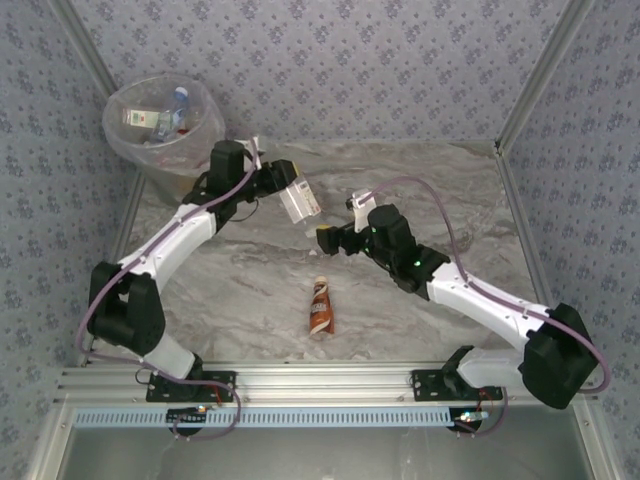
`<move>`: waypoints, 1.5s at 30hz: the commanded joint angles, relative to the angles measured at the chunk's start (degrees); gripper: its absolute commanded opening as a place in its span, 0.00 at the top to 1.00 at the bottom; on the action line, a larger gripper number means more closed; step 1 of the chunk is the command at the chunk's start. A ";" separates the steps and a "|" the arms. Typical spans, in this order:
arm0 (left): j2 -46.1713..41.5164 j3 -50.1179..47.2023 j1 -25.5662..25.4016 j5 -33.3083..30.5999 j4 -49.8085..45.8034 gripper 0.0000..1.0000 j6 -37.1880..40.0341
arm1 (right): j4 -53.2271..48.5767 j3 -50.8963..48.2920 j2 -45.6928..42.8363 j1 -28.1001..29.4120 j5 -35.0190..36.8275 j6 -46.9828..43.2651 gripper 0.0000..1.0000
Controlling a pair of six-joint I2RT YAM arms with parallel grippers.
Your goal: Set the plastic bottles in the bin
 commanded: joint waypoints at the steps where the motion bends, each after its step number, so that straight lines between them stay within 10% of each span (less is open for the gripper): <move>1: -5.46 1.33 1.15 -2.51 -1.22 1.00 4.03 | 1.82 -1.93 -1.64 -0.40 2.60 -0.74 0.01; 35: -12.18 15.31 11.71 -36.47 -6.37 1.00 23.37 | -1.19 -2.27 -2.47 -0.57 15.99 4.20 0.02; 45: -10.71 16.58 21.87 -33.21 -3.26 1.00 21.07 | -1.68 -3.10 -2.91 -1.13 19.22 6.89 0.02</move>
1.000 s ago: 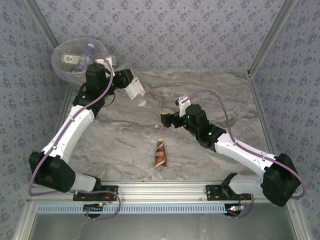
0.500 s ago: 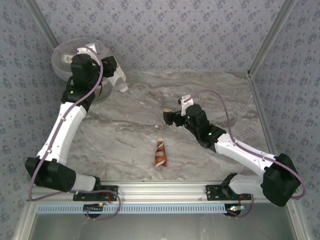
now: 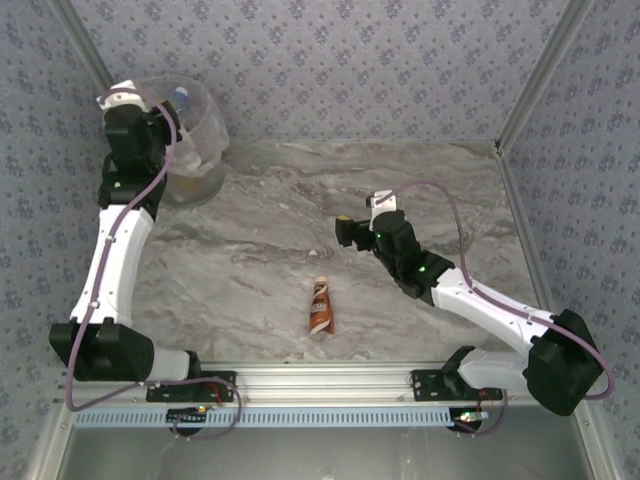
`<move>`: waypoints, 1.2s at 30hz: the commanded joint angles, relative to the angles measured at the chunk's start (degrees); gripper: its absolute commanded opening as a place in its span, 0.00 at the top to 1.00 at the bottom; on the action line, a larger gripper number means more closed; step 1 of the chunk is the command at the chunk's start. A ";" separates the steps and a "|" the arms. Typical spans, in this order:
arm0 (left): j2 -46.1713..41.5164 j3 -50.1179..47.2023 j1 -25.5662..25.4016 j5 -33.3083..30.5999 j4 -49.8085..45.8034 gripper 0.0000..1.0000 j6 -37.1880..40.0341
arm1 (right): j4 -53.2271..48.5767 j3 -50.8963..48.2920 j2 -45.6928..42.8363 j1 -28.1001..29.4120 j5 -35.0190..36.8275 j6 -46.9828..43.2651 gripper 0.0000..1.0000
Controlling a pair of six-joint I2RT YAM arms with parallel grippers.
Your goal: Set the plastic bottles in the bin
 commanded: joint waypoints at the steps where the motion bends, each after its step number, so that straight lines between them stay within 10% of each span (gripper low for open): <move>1: -0.14 3.51 2.76 2.83 3.18 1.00 -0.41 | -1.66 -0.22 -1.05 -0.53 3.28 2.39 0.02; 20: 14.40 16.62 11.78 10.04 5.38 1.00 20.55 | -4.09 -0.29 -0.72 -2.25 3.52 6.45 0.03; 36: 28.31 30.33 11.89 16.10 -8.04 0.98 16.77 | -5.58 -0.93 -1.34 -2.40 4.31 8.16 0.03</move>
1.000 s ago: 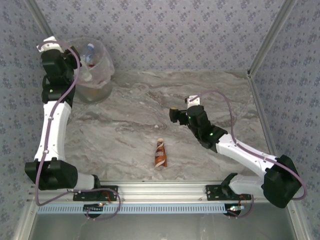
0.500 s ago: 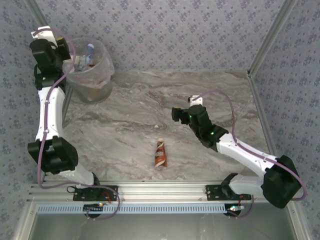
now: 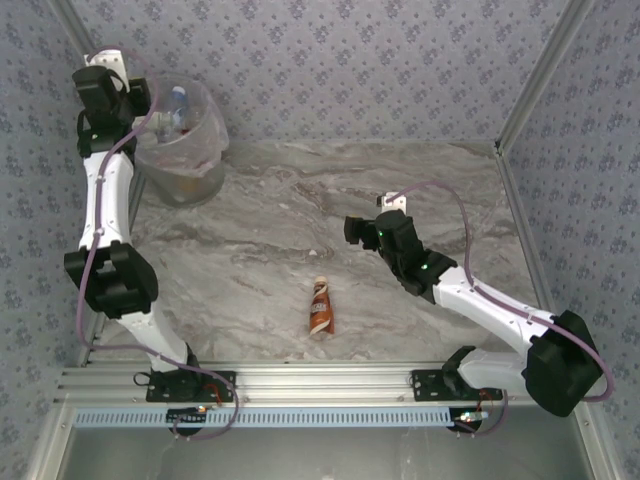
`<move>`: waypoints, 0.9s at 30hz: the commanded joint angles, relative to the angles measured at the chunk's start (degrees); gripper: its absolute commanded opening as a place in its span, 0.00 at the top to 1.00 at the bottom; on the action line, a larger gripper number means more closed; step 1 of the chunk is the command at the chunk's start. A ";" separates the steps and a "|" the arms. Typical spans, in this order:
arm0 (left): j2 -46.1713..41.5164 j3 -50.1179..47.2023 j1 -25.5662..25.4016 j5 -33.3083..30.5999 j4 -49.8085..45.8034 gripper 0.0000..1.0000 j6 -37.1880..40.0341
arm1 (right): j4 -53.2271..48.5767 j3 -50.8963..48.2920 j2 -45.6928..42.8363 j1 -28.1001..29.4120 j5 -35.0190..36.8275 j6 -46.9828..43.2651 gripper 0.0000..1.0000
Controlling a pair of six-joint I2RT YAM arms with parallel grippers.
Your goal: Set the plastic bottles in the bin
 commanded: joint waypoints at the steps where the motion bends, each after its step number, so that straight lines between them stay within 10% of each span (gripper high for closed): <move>1: 1.77 3.20 -0.02 3.27 -4.35 0.98 -1.87 | -1.15 -0.89 -1.43 -0.35 2.16 1.42 0.03; 8: 2.66 -6.02 -0.41 1.24 -4.01 0.85 4.41 | -2.33 -1.60 -2.16 -0.73 2.45 1.95 0.03; 15: 4.47 -0.66 -0.51 1.08 -10.24 0.30 4.52 | -2.99 -1.70 -2.48 -1.26 2.03 2.36 0.03; 27: 1.98 9.44 -4.92 7.94 -18.05 0.01 0.21 | -3.69 -1.95 -2.48 -1.47 1.85 3.11 0.03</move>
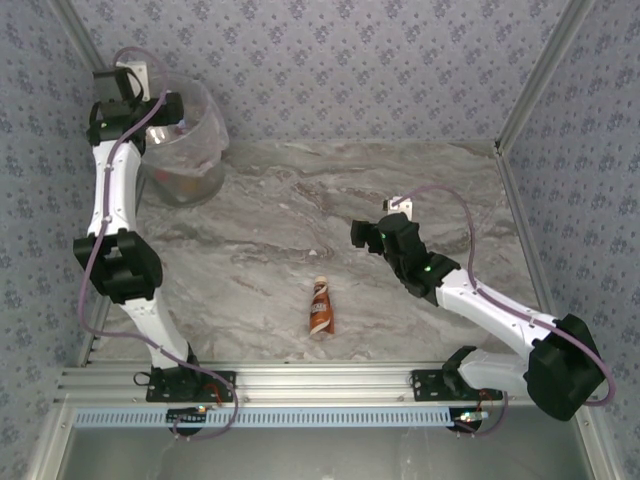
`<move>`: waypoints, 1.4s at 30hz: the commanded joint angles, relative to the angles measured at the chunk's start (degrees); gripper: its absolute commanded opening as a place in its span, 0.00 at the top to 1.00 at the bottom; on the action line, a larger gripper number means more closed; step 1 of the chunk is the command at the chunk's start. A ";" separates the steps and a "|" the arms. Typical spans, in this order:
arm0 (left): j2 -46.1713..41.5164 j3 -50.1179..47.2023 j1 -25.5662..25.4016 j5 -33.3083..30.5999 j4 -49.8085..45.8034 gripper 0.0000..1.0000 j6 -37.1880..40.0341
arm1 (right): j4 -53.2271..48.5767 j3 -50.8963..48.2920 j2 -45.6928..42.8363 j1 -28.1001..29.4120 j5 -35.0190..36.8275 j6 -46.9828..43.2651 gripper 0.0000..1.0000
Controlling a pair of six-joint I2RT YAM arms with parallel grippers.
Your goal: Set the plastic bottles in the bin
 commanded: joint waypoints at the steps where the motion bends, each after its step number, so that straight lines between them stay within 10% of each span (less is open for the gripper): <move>1: -3.07 2.19 -2.65 3.83 -2.44 0.01 -0.33 | -0.90 -0.29 -1.22 -0.31 1.18 1.14 0.03; 13: -9.34 0.95 -9.72 10.63 -3.47 0.01 -7.05 | -0.40 -1.21 -1.96 -0.45 1.32 1.41 0.03; 25: -28.96 -31.24 -25.38 -5.11 12.63 0.01 -18.12 | 0.62 -2.70 -3.12 -0.86 2.02 2.28 0.01; 42: -34.50 -55.81 -43.37 -12.97 2.82 0.01 -38.09 | -2.51 -6.24 -4.87 -3.60 5.07 8.61 0.01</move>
